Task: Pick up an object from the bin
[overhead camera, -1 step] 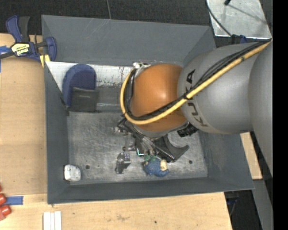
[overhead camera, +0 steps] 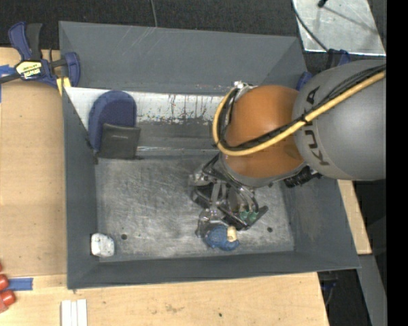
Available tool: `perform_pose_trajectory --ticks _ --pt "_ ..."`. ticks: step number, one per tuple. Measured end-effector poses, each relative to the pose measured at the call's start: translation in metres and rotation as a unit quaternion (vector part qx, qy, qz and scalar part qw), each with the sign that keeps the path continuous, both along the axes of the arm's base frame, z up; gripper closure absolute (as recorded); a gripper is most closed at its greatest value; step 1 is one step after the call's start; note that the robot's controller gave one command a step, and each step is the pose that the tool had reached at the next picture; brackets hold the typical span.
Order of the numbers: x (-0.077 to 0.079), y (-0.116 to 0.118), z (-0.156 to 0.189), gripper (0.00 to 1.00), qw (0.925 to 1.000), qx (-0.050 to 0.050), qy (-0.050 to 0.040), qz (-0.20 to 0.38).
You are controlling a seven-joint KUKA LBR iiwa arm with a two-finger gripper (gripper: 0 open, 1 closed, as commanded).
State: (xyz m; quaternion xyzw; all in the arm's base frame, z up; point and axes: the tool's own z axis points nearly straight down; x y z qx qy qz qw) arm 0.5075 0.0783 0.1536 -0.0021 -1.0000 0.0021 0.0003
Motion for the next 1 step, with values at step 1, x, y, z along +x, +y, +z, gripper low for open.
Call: perform_pose_trajectory --ticks 1 --pt "0.0005 -0.0487 -0.0426 0.00 0.9967 0.004 -0.0118 0.080"
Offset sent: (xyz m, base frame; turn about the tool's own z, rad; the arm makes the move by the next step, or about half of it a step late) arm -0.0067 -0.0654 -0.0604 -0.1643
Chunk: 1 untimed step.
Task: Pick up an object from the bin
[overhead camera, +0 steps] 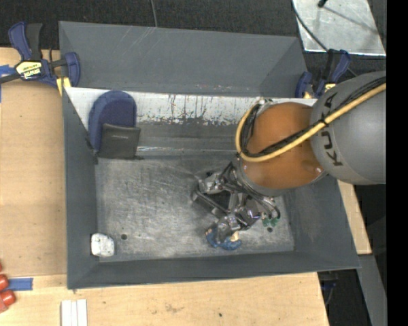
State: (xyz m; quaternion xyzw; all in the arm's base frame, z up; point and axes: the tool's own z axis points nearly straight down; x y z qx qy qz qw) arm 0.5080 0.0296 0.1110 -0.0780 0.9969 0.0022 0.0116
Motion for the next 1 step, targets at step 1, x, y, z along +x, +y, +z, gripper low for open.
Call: perform_pose_trajectory --ticks 1 --pt "0.0032 0.0006 0.0017 1.00 1.0000 0.002 -0.0065 -0.001"
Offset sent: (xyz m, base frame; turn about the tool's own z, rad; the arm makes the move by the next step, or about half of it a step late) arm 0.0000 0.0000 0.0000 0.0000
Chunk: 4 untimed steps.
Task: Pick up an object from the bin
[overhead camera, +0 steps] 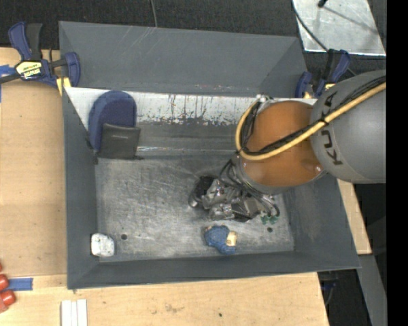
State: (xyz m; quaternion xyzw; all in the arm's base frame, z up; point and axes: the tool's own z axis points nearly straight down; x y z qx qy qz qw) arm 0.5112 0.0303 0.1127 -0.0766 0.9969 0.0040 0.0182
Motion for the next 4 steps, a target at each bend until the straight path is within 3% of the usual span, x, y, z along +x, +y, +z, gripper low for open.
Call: perform_pose_trajectory --ticks 1,2,3,4 --pt "-0.007 -0.002 -0.005 0.00 0.9999 -0.002 0.0150 0.000" --pt "0.034 -0.050 0.009 0.00 0.9999 -0.005 0.0135 -0.006" --pt "0.096 -0.063 -0.038 0.00 0.9969 -0.004 0.0388 0.069" --pt "0.080 -0.096 -0.022 0.00 0.9966 -0.005 0.0218 0.079"
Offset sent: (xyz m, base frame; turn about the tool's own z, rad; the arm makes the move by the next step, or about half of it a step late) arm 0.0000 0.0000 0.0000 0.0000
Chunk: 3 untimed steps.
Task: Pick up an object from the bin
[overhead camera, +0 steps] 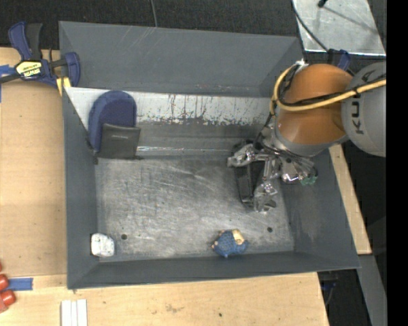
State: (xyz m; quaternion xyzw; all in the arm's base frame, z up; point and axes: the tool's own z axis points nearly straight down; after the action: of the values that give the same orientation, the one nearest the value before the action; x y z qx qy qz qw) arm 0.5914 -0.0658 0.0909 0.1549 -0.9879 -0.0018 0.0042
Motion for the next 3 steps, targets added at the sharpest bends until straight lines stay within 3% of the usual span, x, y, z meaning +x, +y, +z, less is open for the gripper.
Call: perform_pose_trajectory --ticks 1,2,3 --pt "0.015 -0.007 -0.012 0.00 0.9992 0.008 0.0173 0.036" --pt "0.015 -0.040 0.004 0.00 0.9986 0.006 0.0193 0.050" --pt "0.021 -0.070 0.018 0.00 0.9990 0.013 0.0231 0.036"
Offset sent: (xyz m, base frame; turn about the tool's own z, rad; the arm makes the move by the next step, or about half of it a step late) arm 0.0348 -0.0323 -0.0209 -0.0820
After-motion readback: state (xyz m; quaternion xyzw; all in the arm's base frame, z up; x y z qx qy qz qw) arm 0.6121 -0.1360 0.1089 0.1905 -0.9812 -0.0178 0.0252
